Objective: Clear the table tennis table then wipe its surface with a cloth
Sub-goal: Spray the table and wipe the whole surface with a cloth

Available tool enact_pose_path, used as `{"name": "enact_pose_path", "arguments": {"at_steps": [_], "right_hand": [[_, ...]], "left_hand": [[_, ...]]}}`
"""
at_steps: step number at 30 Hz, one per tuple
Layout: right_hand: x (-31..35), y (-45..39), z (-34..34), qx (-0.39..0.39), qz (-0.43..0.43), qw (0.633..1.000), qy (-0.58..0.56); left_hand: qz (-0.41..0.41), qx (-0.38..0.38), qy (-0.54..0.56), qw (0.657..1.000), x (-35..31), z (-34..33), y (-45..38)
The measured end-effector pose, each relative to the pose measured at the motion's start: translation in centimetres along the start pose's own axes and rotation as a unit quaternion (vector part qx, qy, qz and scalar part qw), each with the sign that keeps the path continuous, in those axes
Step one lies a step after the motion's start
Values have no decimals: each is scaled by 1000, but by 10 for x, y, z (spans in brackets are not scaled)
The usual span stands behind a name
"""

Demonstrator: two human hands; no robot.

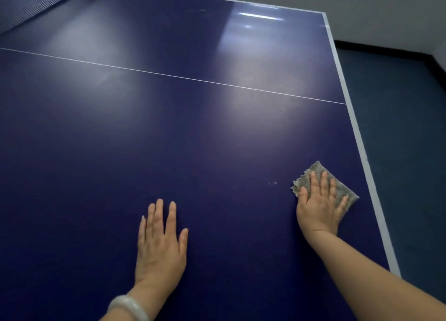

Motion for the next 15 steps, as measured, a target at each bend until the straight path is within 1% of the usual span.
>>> {"name": "enact_pose_path", "arguments": {"at_steps": [3, 5, 6, 7, 8, 9, 11, 13, 15], "right_hand": [[8, -6, 6, 25, -41, 998, -34], [35, -14, 7, 51, -68, 994, -65], [57, -15, 5, 65, -59, 993, -75], [83, -13, 2, 74, -31, 994, -78], [111, -7, -2, 81, 15, 994, -70], [139, 6, -8, 88, 78, 992, -51], [179, 46, -19, 75, 222, 972, 2], [183, 94, -27, 40, 334, 941, 44], [153, 120, -29, 25, 409, 911, 54]], "left_hand": [[-11, 5, -38, 999, 16, -10, 26], [-14, -15, -43, 999, 13, -10, 28], [-14, -19, -48, 999, 13, -11, 27], [-15, -17, -56, 998, 12, -11, 27], [-17, -16, -63, 998, 13, -11, 26], [-16, -17, -64, 998, 13, -12, 25], [-10, -11, -62, 998, 14, -14, 25], [-12, -6, -58, 998, 13, -15, 25], [-16, -14, -56, 998, 13, -15, 23]]}}
Point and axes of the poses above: each hand's wrist, its own y-axis away from the middle knuckle, its own z-axis out of the back of the hand, x = y × z, the point moved 5 cm from there along -y, towards the middle knuckle, and after that the axes turned 6 degrees about y, right-handed, at the moved point
